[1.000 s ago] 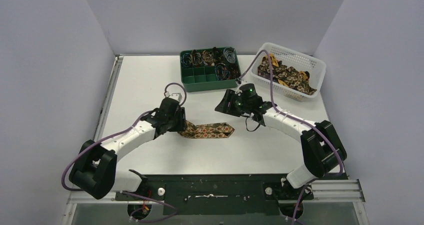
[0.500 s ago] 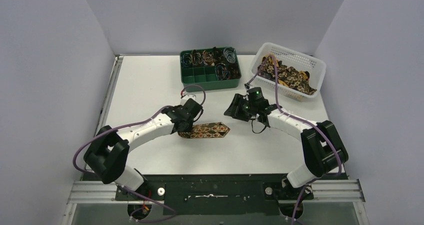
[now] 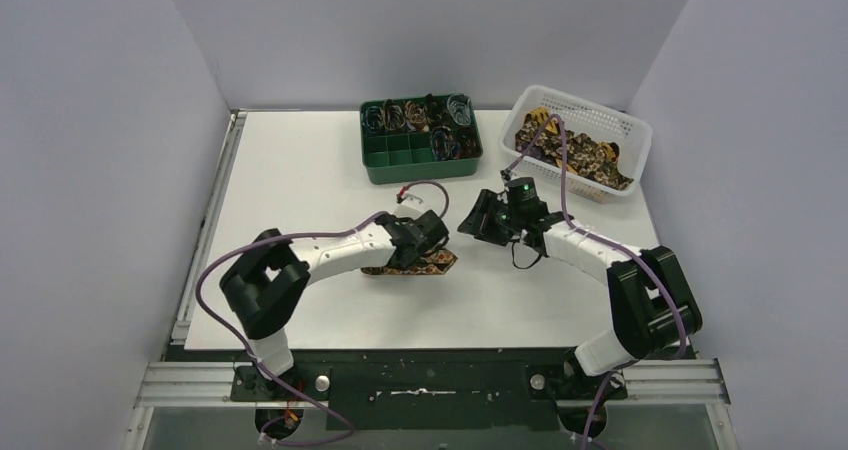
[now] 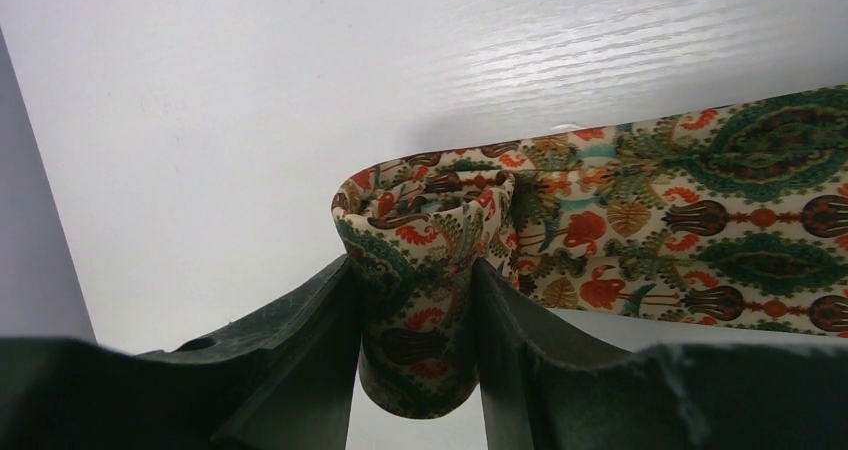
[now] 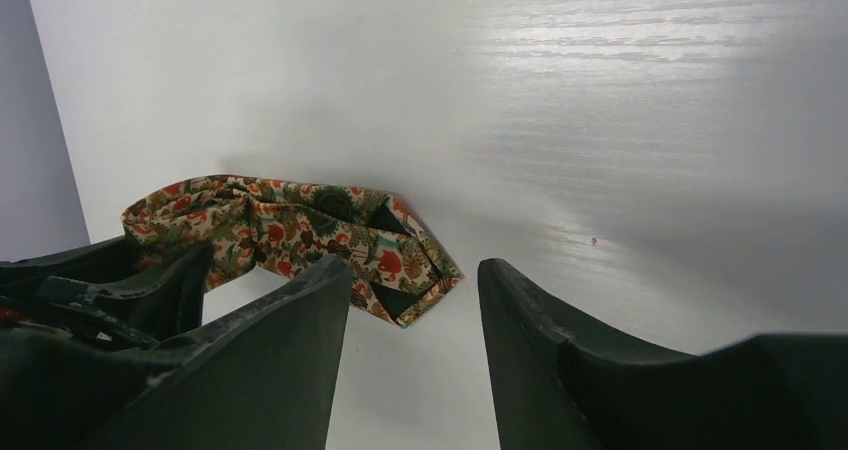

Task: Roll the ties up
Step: Roll the tie at the center of the board.

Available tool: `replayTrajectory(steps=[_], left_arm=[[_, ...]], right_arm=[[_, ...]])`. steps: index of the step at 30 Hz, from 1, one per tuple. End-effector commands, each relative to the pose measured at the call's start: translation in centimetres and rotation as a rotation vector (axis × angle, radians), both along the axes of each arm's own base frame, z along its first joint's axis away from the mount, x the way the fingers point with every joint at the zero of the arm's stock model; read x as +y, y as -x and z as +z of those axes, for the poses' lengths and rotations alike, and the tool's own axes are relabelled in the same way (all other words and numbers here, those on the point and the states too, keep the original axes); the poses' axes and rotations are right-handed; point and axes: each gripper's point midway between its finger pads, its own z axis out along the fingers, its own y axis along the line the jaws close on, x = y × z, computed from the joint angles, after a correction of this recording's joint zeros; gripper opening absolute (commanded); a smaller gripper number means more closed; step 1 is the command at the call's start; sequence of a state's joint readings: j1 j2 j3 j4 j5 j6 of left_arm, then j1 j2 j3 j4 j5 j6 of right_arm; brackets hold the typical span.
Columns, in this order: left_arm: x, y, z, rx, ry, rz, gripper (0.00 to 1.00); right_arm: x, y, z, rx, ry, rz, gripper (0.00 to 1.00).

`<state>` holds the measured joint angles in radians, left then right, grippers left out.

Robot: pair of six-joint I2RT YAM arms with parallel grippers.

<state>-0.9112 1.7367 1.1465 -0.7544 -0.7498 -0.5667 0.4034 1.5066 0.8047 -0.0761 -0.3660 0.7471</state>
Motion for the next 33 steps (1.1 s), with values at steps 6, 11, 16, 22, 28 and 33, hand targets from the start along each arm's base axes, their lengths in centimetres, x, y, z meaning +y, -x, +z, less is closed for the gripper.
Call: replayTrajectory(steps=[6,11,16,22,28,33], left_arm=[[-4.4,-0.7,-0.2,-0.016,-0.061,-0.051,0.52],[-5.7,-0.5,-1.2,0.016,-0.028,-0.069,0.63],[-6.8,-0.7,0.0,-0.010,0.066,-0.071,0.71],[-9.2,-0.4,3.7,-0.051,0.300,-0.122,0.80],[-8.7,0.1,7.9,-0.131,0.542,-0.146,0.85],[-4.5,-0.5,8.5,-0.171,0.714,-0.071,0.88]], right_arm=[[-0.7,-0.6,1.5,-0.053,-0.044,-0.013,0.51],[-1.1,-0.5,1.2,-0.042,-0.046,-0.017,0.52],[-1.3,-0.6,1.4,-0.046,-0.052,-0.021,0.52],[-0.6,-0.8,2.5,-0.063,-0.096,0.005,0.53],[0.5,-0.9,3.6,-0.084,-0.162,0.037,0.54],[2.8,-0.6,4.8,-0.107,-0.214,0.093,0.55]])
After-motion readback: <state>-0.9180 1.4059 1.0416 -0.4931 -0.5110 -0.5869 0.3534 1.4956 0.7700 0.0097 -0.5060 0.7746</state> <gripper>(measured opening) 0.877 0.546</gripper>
